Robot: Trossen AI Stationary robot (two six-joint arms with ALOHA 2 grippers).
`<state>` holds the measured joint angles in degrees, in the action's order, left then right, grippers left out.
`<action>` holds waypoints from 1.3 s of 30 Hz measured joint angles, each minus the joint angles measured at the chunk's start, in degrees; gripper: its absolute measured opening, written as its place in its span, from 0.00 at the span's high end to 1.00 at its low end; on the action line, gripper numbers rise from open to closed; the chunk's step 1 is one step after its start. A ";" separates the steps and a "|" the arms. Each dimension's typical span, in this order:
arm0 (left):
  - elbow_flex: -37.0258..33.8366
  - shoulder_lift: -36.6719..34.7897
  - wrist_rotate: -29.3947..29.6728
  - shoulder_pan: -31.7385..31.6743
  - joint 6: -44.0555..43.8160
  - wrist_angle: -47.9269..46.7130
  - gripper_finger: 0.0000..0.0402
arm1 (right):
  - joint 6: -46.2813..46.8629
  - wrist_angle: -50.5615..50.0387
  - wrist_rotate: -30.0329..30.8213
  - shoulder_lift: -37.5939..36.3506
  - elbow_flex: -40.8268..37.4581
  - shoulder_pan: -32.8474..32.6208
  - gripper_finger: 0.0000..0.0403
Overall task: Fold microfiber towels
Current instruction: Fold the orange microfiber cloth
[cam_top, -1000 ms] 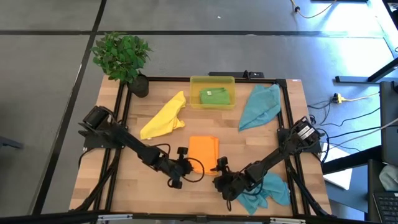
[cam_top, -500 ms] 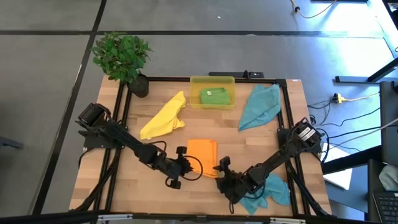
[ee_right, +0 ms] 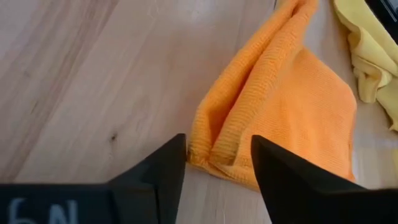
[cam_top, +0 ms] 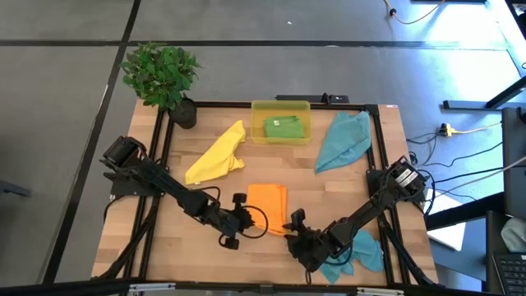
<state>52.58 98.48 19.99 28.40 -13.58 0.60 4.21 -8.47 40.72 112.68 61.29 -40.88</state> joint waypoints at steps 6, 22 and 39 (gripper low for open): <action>0.00 0.02 0.02 0.00 0.00 -0.11 1.00 | -1.52 -0.02 0.16 0.00 0.00 -0.04 0.64; 0.00 0.04 -0.17 1.00 0.07 -3.80 1.00 | -1.25 2.13 0.22 0.00 0.00 -0.33 0.98; 0.00 0.04 -9.92 6.60 2.13 -3.66 1.00 | 1.69 11.52 -8.94 0.00 4.63 -0.68 1.00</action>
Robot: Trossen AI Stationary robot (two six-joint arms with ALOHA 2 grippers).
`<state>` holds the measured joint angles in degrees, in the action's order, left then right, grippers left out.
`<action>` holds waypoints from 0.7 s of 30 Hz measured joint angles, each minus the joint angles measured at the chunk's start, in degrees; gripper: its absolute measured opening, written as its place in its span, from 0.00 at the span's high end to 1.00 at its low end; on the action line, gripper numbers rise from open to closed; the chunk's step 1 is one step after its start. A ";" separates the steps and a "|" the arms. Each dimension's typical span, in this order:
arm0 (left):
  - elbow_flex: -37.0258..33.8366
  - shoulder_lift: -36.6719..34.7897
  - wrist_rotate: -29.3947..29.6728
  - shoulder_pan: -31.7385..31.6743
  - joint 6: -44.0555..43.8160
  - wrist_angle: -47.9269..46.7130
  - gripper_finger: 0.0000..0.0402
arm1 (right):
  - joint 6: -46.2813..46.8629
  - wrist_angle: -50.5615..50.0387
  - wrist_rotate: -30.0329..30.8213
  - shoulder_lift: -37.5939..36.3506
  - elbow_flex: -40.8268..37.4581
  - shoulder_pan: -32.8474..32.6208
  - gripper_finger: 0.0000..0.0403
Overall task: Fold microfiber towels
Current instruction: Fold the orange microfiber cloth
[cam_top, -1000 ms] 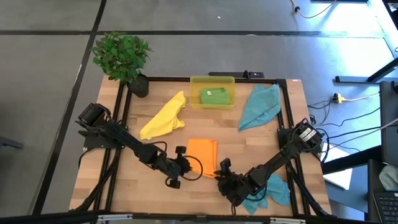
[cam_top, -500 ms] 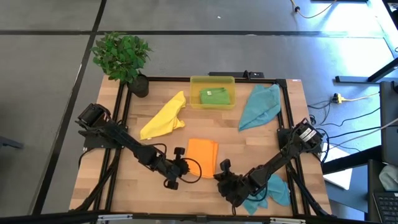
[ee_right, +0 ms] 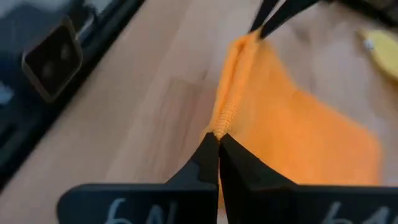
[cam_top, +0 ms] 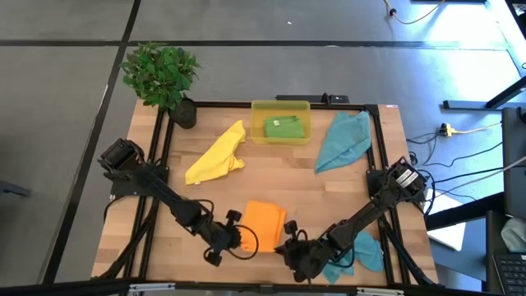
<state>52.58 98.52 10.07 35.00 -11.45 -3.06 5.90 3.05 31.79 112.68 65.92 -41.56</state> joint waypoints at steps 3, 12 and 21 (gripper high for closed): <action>0.00 -0.62 0.28 -0.49 0.06 -0.10 1.00 | 1.01 -6.59 3.42 0.00 2.49 0.00 1.00; 0.00 -6.52 0.93 -2.00 6.44 2.10 1.00 | 11.94 -15.96 7.11 0.00 2.55 0.46 1.00; -6.67 -6.79 -7.61 -11.02 6.73 7.96 1.00 | 17.56 -16.18 10.23 0.00 1.21 3.21 1.00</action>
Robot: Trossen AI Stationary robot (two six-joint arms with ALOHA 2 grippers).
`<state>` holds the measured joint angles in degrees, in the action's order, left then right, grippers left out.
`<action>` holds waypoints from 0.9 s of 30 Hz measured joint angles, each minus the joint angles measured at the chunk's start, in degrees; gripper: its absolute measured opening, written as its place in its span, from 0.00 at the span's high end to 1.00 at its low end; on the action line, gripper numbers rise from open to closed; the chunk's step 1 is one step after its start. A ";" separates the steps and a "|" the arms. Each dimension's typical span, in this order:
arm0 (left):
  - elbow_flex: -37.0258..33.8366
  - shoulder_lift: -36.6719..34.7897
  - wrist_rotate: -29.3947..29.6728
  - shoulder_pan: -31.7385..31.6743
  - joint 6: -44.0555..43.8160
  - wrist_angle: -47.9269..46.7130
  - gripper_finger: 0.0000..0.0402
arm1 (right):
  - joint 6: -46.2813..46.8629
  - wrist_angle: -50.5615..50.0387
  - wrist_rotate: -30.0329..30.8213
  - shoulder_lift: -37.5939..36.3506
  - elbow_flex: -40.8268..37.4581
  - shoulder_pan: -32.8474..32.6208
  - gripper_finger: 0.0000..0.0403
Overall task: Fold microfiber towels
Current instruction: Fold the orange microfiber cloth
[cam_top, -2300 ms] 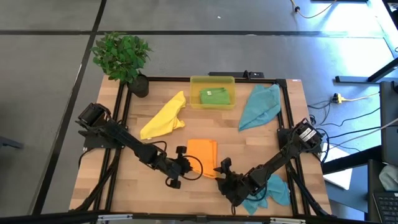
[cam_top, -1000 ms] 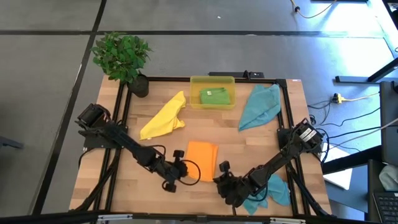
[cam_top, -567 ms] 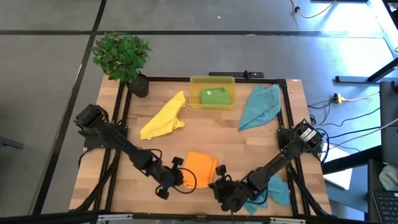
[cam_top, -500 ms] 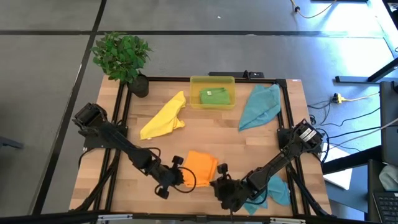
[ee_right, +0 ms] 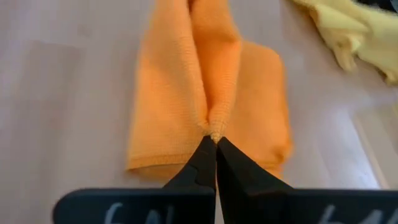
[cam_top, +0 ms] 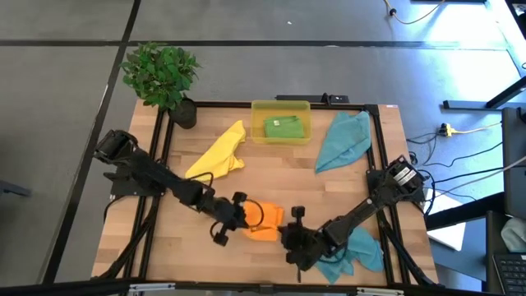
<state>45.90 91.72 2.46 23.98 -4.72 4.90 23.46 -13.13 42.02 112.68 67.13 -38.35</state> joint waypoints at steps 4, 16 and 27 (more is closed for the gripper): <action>-3.48 -0.61 -3.96 -3.24 -0.97 6.28 1.00 | 3.24 -0.22 -0.04 0.00 -1.95 2.14 1.00; -8.19 -0.94 -2.94 -11.26 -2.15 6.56 1.00 | 11.76 -6.43 3.41 0.00 -2.46 3.92 1.00; -8.42 -0.94 -1.53 -15.53 -2.18 6.22 1.00 | 19.78 -11.34 4.64 0.41 -2.46 6.08 1.00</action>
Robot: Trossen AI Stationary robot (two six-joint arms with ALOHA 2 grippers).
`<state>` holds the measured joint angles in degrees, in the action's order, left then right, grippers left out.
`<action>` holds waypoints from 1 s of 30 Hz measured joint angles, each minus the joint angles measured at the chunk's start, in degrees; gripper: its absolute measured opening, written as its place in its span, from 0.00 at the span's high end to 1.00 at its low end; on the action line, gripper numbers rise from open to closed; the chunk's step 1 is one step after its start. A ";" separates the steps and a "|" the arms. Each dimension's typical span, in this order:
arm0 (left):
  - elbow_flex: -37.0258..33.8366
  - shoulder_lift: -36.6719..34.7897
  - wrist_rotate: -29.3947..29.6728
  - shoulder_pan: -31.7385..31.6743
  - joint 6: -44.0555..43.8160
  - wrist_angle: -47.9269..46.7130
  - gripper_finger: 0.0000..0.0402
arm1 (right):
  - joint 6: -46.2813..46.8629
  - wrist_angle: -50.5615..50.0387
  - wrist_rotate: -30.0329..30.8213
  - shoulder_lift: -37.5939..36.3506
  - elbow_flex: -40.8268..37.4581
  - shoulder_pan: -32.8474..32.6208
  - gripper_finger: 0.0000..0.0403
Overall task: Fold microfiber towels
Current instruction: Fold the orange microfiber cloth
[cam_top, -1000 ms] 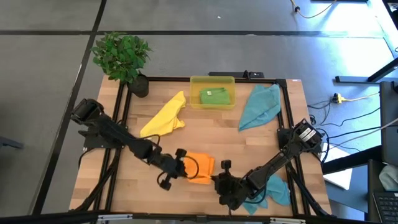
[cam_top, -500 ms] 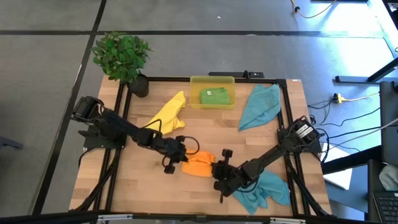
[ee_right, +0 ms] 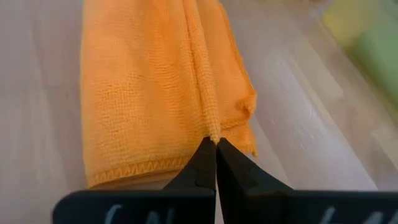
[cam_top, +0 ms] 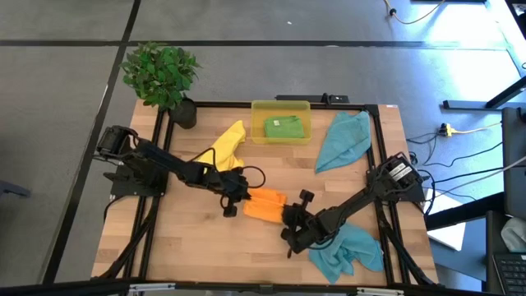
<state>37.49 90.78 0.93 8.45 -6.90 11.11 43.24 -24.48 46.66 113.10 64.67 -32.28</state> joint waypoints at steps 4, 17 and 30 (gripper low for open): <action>-0.02 0.38 0.34 -0.49 -0.05 0.01 1.00 | 0.01 -0.25 -1.12 0.98 0.00 1.75 1.00; -0.04 -1.09 7.43 -0.42 -0.48 -0.07 0.74 | 6.20 -2.48 -0.12 1.29 0.00 2.74 0.97; 0.00 -7.21 7.24 5.03 -1.74 5.65 0.72 | 7.45 -5.00 6.83 -2.18 0.00 2.21 0.78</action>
<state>37.49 83.57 8.17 13.49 -8.64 16.76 50.70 -29.48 53.49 110.91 64.66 -30.06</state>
